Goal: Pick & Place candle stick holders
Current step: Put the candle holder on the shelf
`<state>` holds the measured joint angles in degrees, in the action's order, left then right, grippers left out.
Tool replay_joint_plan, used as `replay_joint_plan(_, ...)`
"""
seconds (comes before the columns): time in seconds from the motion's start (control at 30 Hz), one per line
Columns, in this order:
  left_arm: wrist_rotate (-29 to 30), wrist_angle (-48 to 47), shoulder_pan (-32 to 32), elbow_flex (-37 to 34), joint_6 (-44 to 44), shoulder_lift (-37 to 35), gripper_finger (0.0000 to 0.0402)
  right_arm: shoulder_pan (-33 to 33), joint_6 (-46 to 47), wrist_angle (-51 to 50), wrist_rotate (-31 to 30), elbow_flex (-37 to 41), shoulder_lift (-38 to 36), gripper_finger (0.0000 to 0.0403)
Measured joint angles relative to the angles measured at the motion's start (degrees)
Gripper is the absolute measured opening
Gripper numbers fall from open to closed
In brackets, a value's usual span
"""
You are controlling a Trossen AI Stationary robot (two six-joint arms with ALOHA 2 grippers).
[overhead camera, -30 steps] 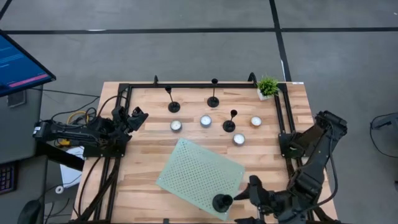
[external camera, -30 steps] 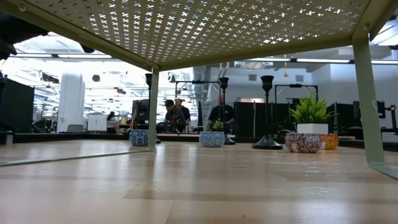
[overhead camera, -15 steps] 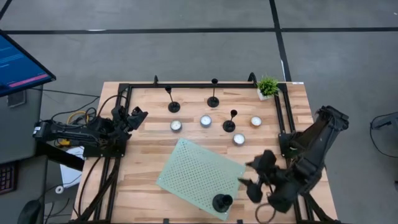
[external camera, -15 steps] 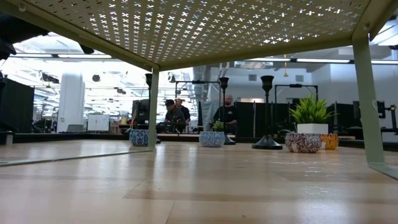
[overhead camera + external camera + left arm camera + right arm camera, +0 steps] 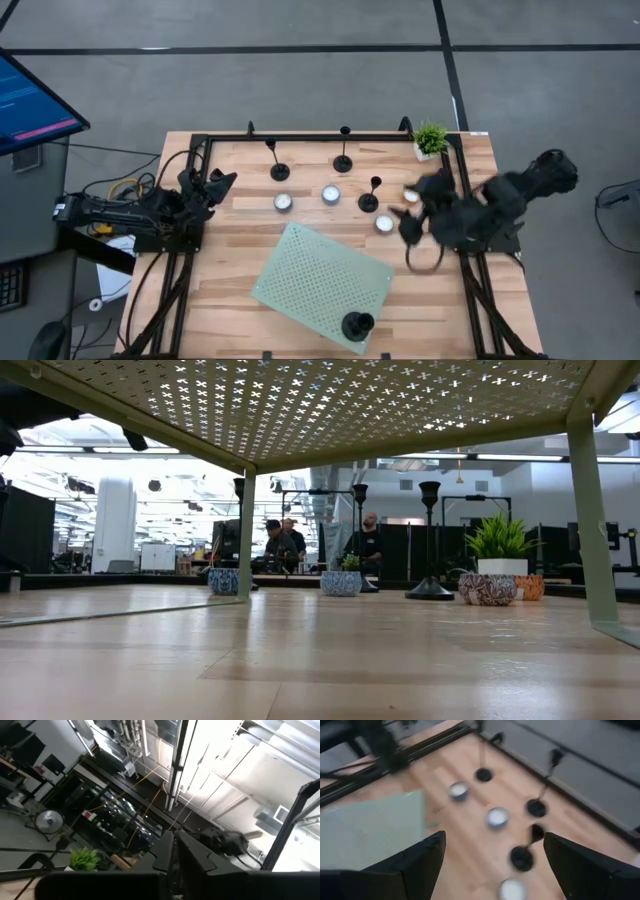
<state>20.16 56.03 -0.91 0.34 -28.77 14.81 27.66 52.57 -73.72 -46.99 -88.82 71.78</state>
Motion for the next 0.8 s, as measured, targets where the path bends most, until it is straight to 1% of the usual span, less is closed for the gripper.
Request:
replay_joint_plan(0.17, 1.25, -0.02, 0.00, 0.00, -0.44, 0.00, 0.0063, -10.59, -10.53, 2.17, 0.78, 0.00, -4.08, 0.0327)
replay_joint_plan(0.3, 2.33, -0.09, 0.02, 0.00, -0.53, 0.00, 0.0089, -20.80, -20.38, 5.68, 5.63, 0.00, -5.26, 0.0327)
replay_joint_plan(0.47, 2.78, -0.24, 0.00, 0.00, -0.63, 0.00, 0.0114, -34.10, -32.76, 13.33, 17.05, 0.07, -4.01, 0.0327)
replay_joint_plan(0.53, 2.78, -0.25, 0.00, 0.00, -0.63, 0.00, 0.0123, -38.17, -37.20, 16.38, 21.58, 0.90, -3.41, 0.0327)
replay_joint_plan(0.63, 2.75, -0.22, 0.02, 0.00, -0.63, 0.33, 0.0134, -43.17, -43.20, 21.20, 28.90, 4.03, -3.05, 0.0327)
replay_joint_plan(0.73, 2.78, -0.22, 0.02, 0.00, -1.05, 1.03, 0.0141, -47.15, -47.46, 26.20, 37.01, 9.01, -3.23, 0.0327)
replay_joint_plan(0.8, 3.20, -0.22, 0.00, 0.00, -1.11, 1.83, 0.0144, -49.52, -50.29, 29.54, 40.87, 12.47, -3.48, 0.0327)
